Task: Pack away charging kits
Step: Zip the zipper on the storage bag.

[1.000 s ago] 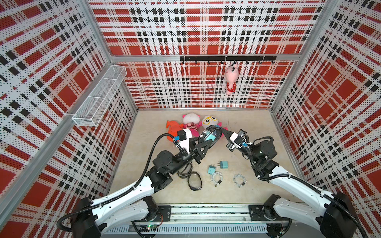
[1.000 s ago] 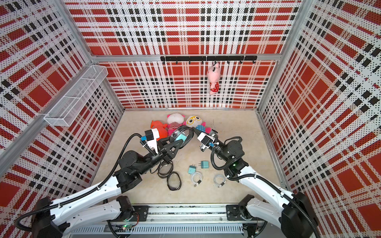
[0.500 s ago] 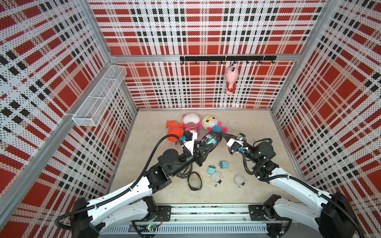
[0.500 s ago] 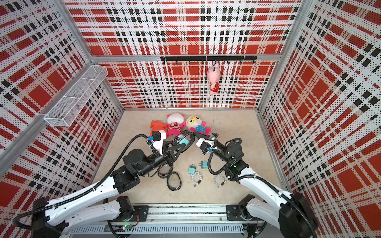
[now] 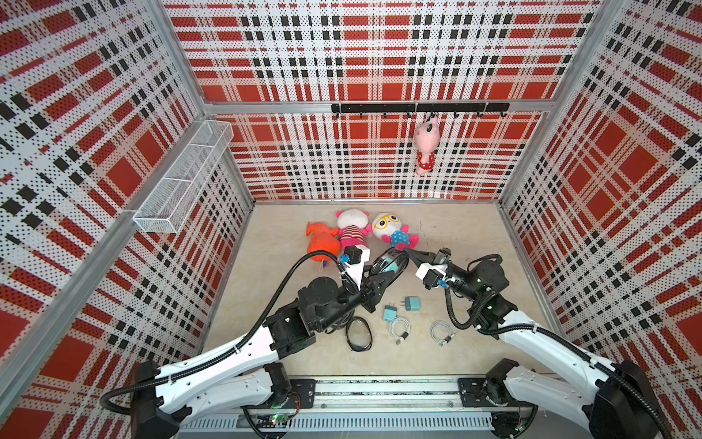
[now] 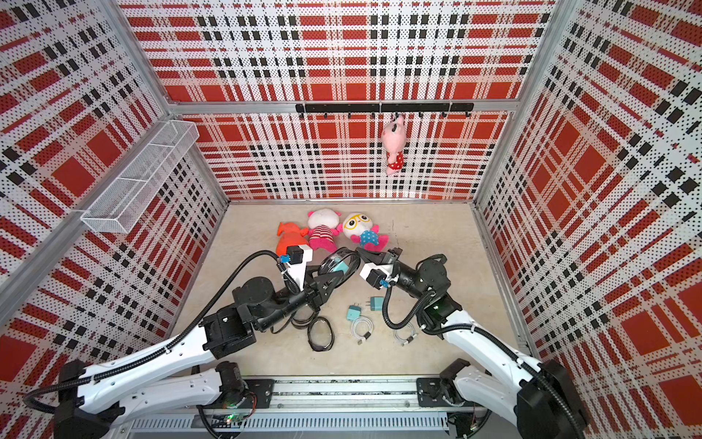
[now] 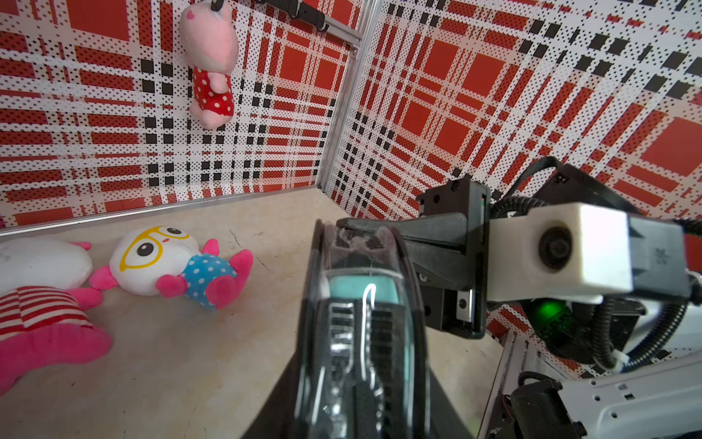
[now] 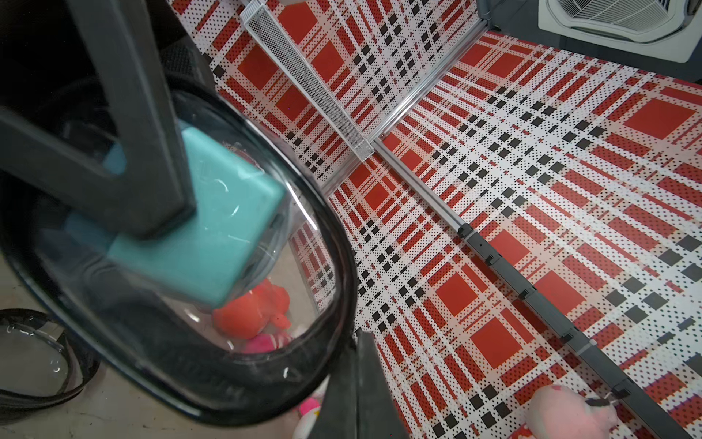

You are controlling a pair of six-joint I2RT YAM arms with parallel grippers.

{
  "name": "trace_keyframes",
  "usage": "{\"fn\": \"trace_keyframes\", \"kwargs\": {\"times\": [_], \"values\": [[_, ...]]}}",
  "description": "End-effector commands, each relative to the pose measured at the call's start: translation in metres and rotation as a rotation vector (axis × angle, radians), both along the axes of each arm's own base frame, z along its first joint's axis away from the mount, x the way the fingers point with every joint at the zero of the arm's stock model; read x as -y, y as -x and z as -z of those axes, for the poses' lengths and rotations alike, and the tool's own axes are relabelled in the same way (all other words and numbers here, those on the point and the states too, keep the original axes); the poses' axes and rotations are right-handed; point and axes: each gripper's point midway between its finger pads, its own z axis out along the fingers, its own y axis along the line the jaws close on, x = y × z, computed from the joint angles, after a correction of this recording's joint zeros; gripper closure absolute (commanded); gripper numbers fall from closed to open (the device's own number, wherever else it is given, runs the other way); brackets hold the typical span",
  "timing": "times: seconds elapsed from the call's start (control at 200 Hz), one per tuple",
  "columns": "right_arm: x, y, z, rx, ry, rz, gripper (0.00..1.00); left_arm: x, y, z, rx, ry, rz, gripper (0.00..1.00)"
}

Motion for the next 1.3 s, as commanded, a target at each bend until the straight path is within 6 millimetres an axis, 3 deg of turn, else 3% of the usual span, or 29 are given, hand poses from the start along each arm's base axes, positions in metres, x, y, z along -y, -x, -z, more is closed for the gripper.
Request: {"fn": "trace_keyframes", "kwargs": {"times": [0.0,0.145,0.361,0.551,0.822,0.987,1.298], "values": [[-0.001,0.018,-0.031,0.147,0.034,-0.054,1.0,-0.002,-0.006,0.03,-0.057,-0.128,-0.044,1.0],[-0.008,0.023,-0.019,0.137,0.135,-0.1,1.0,0.0,-0.013,0.038,-0.074,-0.175,-0.069,1.0],[-0.01,0.039,-0.017,0.166,0.177,-0.173,1.0,0.013,-0.018,0.045,-0.092,-0.223,-0.058,1.0],[-0.013,0.037,-0.008,0.203,0.231,-0.177,1.0,0.021,-0.019,0.051,-0.09,-0.26,-0.044,1.0],[-0.004,0.011,-0.015,0.185,0.213,-0.095,1.0,0.002,-0.007,0.045,-0.067,-0.188,-0.02,1.0],[-0.002,0.021,-0.026,0.215,0.163,-0.125,1.0,-0.007,0.002,0.048,-0.076,-0.157,0.001,1.0],[-0.007,0.037,-0.043,0.26,0.15,-0.219,1.0,0.011,0.006,0.073,-0.108,-0.246,0.017,1.0]]}}
